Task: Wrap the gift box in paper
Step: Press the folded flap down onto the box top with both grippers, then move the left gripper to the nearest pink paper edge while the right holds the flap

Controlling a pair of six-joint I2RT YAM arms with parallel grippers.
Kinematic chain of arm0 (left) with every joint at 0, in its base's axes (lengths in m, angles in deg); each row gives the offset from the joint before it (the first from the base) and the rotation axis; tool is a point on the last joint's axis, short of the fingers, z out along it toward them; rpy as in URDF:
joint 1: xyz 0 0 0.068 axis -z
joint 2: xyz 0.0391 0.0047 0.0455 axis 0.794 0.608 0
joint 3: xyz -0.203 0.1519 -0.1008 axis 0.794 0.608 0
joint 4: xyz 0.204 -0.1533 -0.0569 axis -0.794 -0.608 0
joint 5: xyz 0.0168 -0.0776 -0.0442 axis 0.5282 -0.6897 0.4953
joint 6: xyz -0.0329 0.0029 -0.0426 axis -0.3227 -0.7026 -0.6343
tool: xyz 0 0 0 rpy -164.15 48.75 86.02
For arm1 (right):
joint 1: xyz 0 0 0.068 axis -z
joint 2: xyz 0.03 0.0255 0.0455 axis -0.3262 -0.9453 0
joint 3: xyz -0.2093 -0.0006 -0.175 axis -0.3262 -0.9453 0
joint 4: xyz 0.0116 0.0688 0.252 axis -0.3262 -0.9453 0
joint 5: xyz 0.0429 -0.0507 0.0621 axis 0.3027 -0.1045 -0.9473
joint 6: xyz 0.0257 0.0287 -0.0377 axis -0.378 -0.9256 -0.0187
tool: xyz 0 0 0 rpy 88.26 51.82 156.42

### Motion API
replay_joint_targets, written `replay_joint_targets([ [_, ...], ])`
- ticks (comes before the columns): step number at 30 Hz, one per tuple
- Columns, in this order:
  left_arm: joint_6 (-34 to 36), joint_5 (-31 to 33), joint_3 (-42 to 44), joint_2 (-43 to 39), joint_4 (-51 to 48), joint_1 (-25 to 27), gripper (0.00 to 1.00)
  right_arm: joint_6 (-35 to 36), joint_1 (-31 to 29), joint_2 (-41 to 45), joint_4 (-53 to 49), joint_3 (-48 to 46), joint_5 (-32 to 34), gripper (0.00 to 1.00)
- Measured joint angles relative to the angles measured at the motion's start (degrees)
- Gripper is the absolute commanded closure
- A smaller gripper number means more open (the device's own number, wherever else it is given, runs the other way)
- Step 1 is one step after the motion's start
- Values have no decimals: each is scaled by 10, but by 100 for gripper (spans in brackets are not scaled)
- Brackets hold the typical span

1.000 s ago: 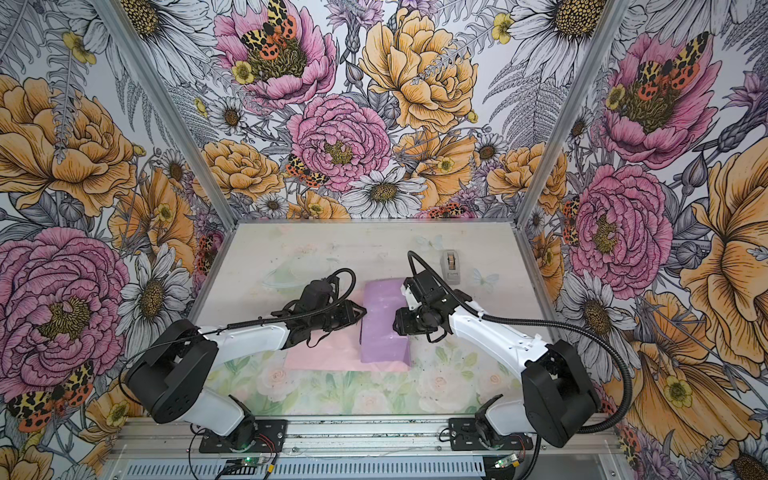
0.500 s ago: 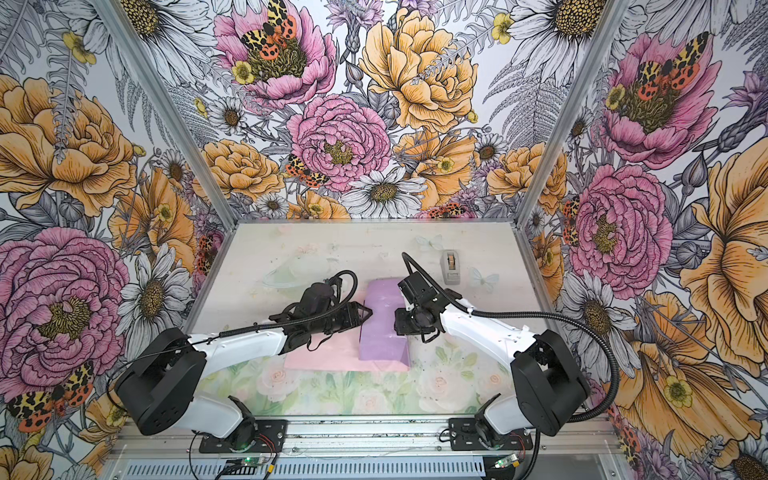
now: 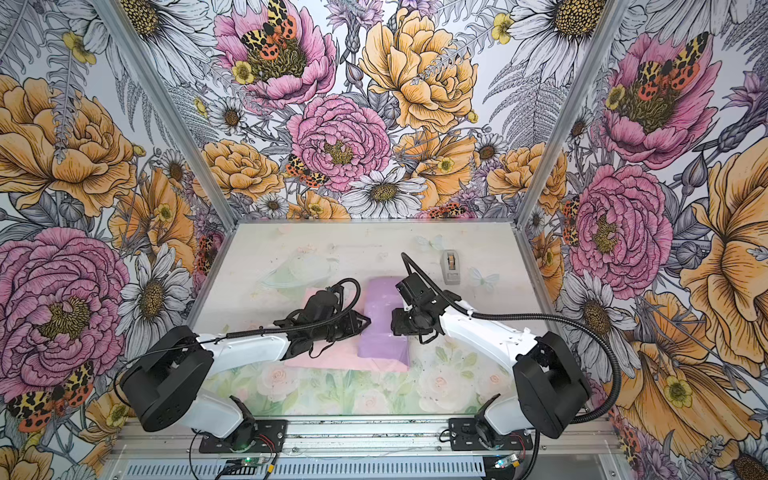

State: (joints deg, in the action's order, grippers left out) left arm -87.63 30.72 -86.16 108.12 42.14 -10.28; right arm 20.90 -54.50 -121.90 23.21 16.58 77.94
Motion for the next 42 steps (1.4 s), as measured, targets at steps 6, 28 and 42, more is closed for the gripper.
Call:
replay_joint_targets([
  [6, -2, 11, 1, 2, 12, 7, 73, -5, 59, 63, 0, -12, -21, 39],
  [28, -23, 64, 12, -58, -45, 17, 48, 15, 65, -31, 5, -10, -48, 55],
  [42, -138, 174, 86, -354, -383, -70, 39, 27, 50, -29, 10, -11, -33, 55],
])
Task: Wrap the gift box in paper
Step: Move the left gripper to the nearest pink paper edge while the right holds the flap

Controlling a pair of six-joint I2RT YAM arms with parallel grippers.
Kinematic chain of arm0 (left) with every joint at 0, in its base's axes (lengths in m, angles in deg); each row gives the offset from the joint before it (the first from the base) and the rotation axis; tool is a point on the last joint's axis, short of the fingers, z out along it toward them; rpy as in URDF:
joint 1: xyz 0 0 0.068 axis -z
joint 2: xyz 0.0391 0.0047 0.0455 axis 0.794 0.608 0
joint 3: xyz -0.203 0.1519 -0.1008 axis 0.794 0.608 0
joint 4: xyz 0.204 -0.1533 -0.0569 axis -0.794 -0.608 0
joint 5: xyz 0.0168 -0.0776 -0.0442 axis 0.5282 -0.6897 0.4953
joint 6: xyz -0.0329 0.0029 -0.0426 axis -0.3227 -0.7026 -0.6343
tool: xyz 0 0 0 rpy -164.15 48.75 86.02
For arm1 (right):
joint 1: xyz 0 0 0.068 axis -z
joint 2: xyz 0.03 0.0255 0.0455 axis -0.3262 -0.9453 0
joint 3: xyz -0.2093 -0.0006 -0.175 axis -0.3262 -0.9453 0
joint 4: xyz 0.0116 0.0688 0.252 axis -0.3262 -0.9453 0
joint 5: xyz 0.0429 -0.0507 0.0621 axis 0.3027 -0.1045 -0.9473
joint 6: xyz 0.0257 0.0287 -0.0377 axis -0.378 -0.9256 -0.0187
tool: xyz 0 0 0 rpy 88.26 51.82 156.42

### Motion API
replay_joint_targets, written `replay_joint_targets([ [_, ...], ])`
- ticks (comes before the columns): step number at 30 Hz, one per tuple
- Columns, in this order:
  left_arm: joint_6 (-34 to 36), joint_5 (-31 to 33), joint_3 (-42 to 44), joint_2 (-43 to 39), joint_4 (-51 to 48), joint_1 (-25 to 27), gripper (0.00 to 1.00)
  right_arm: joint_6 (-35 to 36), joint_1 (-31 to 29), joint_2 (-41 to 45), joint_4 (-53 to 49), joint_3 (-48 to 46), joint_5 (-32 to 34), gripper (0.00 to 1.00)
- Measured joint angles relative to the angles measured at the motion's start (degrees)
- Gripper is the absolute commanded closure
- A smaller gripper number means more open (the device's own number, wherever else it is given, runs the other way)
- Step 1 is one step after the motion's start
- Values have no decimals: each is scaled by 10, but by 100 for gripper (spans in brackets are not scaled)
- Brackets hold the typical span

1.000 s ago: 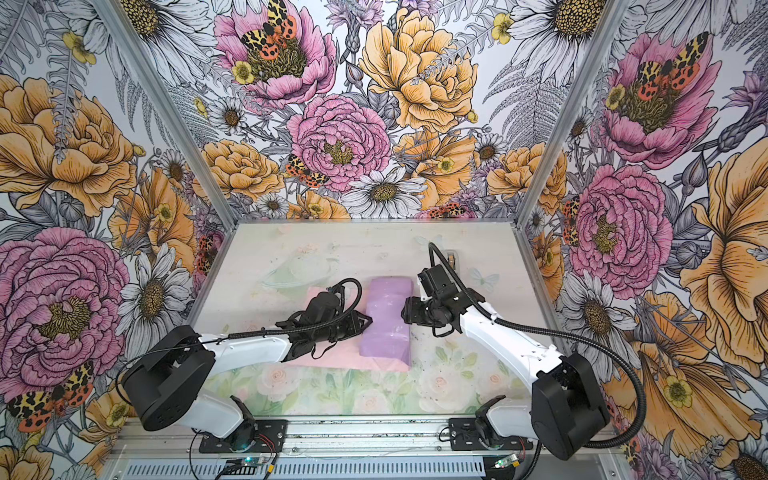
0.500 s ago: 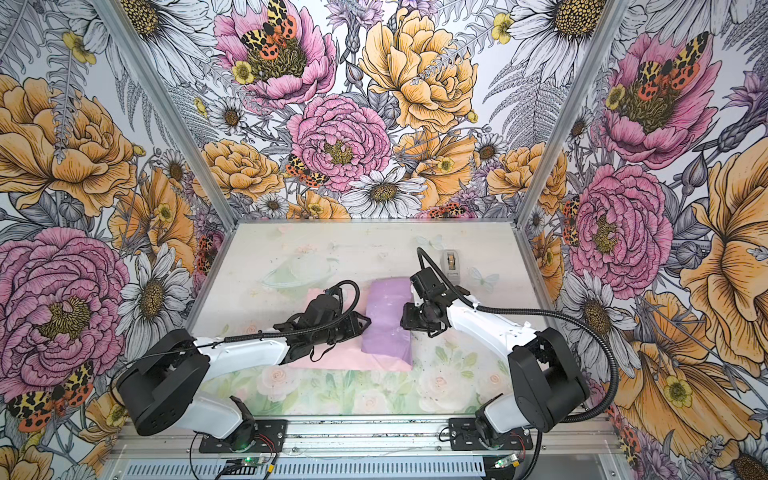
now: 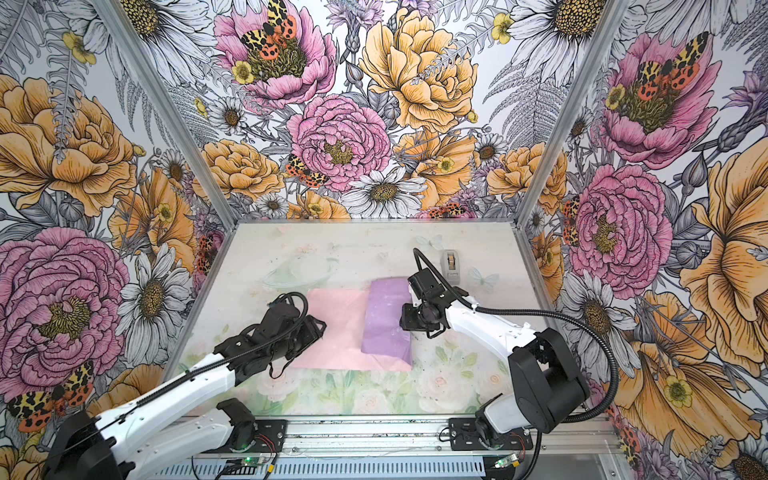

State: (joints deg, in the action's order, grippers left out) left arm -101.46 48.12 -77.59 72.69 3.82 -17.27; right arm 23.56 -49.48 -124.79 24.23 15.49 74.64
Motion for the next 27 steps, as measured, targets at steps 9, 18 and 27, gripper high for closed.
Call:
replay_joint_targets([
  [9, -36, 2, 51, -81, -123, -74, 39, 3, -4, 1, 0, 0, 2, 55],
  [18, -41, -5, 77, -84, -140, -94, 49, 3, -5, 1, 1, 0, 2, 55],
  [27, -42, -57, 119, -94, -83, -110, 58, 3, -9, 1, 2, 0, 3, 55],
])
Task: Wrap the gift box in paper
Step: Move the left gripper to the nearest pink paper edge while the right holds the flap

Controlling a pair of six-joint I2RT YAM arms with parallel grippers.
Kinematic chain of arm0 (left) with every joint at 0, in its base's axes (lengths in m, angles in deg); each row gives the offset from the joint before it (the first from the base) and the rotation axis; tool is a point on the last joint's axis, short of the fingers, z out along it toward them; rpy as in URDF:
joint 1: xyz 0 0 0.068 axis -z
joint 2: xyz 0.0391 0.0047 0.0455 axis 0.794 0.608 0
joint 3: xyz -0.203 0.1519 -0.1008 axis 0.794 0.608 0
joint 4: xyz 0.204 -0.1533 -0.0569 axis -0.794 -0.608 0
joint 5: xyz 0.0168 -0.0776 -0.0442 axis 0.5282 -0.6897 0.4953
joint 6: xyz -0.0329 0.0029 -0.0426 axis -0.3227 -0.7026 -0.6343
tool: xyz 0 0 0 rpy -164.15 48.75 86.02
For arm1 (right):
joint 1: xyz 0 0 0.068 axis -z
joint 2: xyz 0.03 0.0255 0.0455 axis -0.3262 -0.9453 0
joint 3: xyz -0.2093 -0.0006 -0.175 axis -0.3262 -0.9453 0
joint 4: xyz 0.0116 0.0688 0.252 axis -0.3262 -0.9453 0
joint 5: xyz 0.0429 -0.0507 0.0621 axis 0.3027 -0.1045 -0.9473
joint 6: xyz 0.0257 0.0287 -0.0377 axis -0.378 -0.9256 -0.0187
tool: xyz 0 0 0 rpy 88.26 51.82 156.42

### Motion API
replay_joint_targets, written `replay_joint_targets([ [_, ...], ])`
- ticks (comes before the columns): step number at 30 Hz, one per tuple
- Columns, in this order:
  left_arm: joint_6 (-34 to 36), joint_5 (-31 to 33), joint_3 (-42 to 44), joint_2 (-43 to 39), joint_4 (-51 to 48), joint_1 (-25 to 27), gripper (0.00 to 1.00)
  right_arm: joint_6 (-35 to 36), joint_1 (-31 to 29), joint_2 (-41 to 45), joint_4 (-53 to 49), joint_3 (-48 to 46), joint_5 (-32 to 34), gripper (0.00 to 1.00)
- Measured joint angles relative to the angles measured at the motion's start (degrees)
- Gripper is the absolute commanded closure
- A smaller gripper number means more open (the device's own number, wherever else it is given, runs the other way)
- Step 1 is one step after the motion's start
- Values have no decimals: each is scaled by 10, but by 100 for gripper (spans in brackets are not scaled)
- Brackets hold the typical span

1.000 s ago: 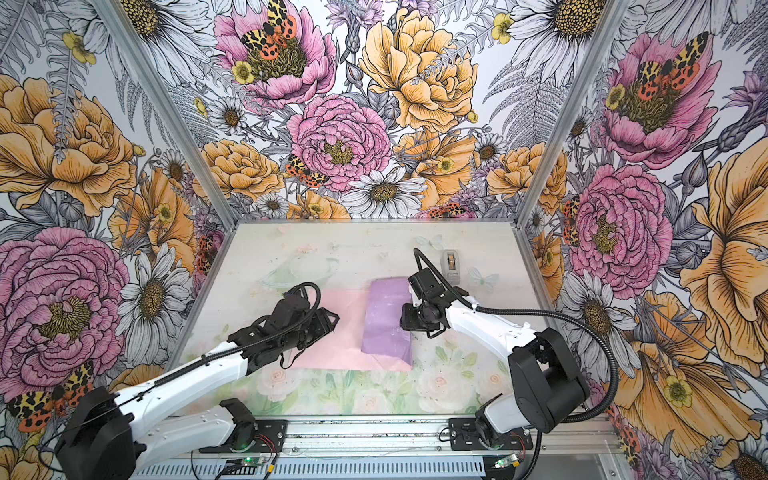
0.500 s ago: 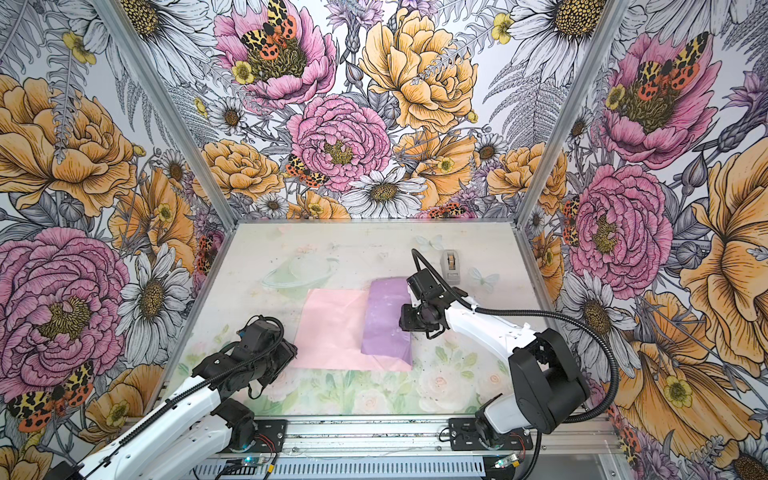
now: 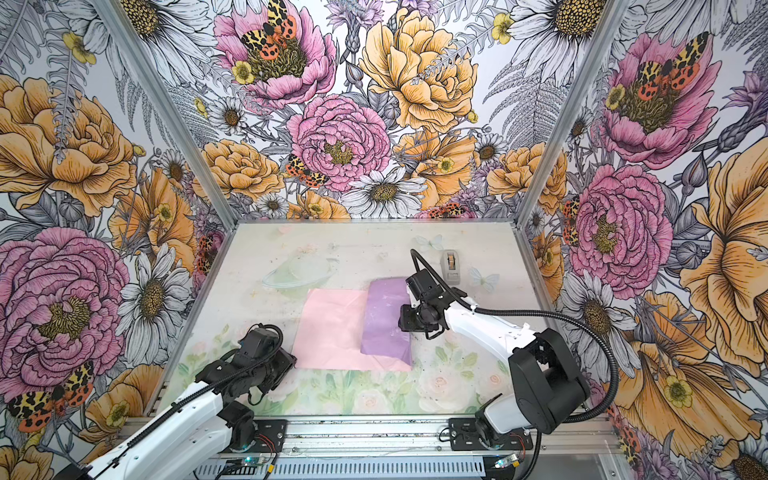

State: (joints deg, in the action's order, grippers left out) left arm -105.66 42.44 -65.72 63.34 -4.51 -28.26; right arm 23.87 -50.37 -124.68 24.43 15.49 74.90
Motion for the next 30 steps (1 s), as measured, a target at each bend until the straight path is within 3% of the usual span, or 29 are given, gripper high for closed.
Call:
replay_joint_targets([
  [16, 1, -42, 22, 19, 98, -19, 65, 0, -3, 2, 0, 0, 4, 56],
  [24, 7, -44, 27, 24, 100, -21, 91, 0, -5, 2, 0, 0, 6, 56],
  [30, 24, -43, 26, 24, 98, -21, 100, 1, -6, 2, 0, 0, 6, 56],
])
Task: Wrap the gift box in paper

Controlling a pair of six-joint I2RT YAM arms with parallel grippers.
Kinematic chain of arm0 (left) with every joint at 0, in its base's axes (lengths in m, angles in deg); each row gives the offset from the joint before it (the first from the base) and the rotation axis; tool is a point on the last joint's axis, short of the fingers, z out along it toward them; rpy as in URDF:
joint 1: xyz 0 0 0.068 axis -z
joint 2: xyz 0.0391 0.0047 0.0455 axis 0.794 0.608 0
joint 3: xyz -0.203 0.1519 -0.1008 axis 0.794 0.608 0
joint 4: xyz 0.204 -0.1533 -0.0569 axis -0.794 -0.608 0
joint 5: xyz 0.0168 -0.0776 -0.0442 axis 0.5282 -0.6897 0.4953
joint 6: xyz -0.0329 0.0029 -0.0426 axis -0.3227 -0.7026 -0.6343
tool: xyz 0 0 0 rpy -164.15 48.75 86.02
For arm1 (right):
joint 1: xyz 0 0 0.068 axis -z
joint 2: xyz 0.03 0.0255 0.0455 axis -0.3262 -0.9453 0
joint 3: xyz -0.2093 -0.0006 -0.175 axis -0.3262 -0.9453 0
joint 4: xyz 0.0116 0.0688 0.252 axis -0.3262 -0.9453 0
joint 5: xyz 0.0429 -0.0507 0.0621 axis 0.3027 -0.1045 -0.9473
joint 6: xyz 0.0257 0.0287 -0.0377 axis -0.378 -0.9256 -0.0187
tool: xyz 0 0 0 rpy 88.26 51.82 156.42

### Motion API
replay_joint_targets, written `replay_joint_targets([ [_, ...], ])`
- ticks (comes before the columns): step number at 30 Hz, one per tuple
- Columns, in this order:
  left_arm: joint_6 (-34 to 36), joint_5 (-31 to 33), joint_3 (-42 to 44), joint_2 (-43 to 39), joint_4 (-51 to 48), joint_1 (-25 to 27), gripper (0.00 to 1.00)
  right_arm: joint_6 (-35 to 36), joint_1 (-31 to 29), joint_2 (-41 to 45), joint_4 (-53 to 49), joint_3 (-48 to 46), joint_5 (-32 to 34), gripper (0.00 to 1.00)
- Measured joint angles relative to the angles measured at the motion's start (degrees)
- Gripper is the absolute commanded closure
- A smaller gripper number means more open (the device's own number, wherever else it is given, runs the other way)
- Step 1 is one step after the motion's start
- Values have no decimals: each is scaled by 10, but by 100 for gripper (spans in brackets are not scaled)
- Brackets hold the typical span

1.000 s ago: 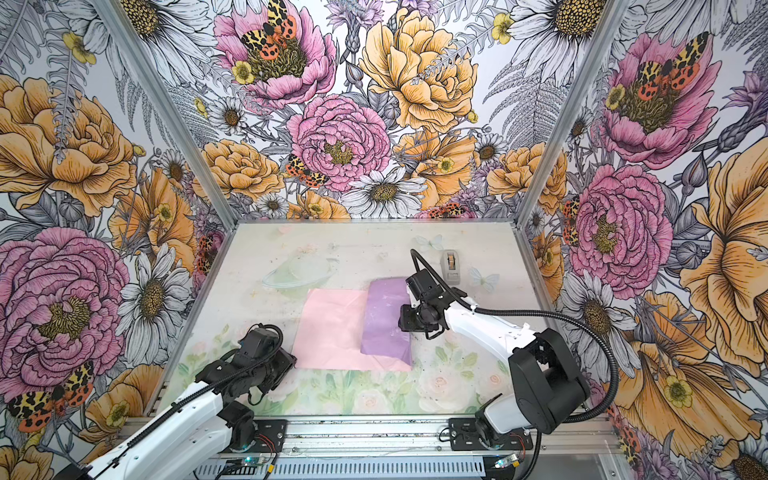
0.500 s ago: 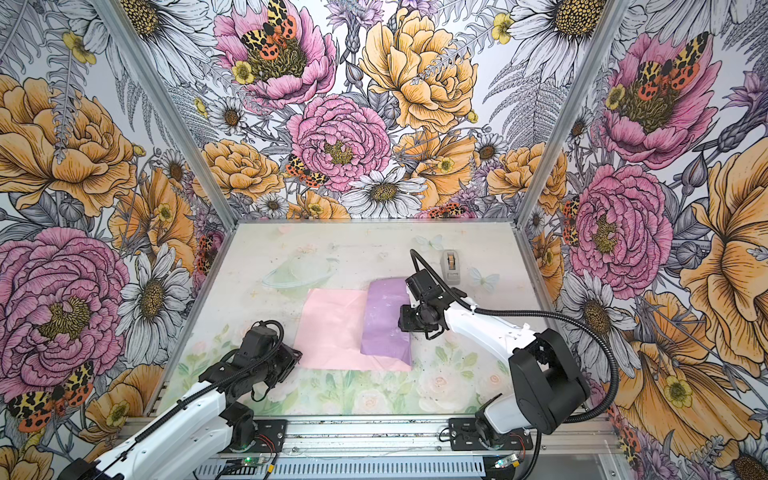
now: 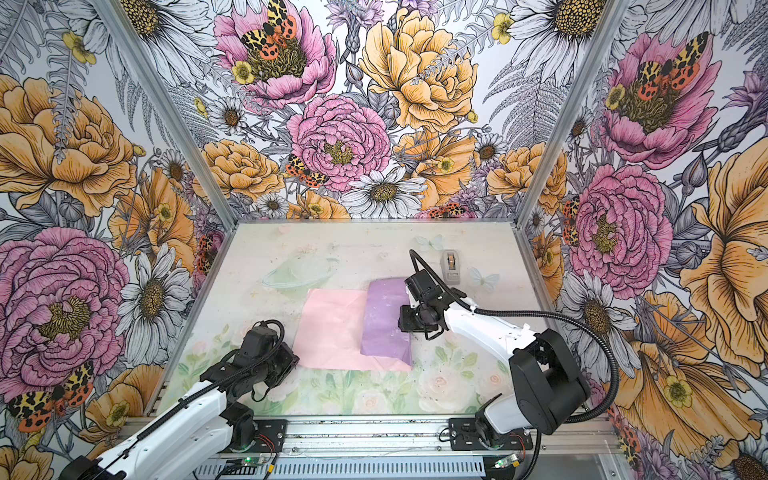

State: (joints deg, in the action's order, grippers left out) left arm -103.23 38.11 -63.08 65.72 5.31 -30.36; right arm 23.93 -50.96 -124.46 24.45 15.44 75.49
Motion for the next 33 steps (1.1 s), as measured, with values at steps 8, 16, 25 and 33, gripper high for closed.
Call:
replay_joint_targets([
  [8, 57, -1, -32, 6, 5, 5, 100, 13, 0, 0, 2, -1, -2, 57],
  [16, 157, -14, -87, 46, 63, 64, 100, 31, 0, 3, 9, -6, -14, 57],
  [25, 280, -41, -192, 145, 123, 153, 100, 43, 0, 4, 19, -12, -22, 57],
  [33, 378, -87, -263, 232, 146, 219, 100, 45, 0, 6, 24, -16, -26, 57],
])
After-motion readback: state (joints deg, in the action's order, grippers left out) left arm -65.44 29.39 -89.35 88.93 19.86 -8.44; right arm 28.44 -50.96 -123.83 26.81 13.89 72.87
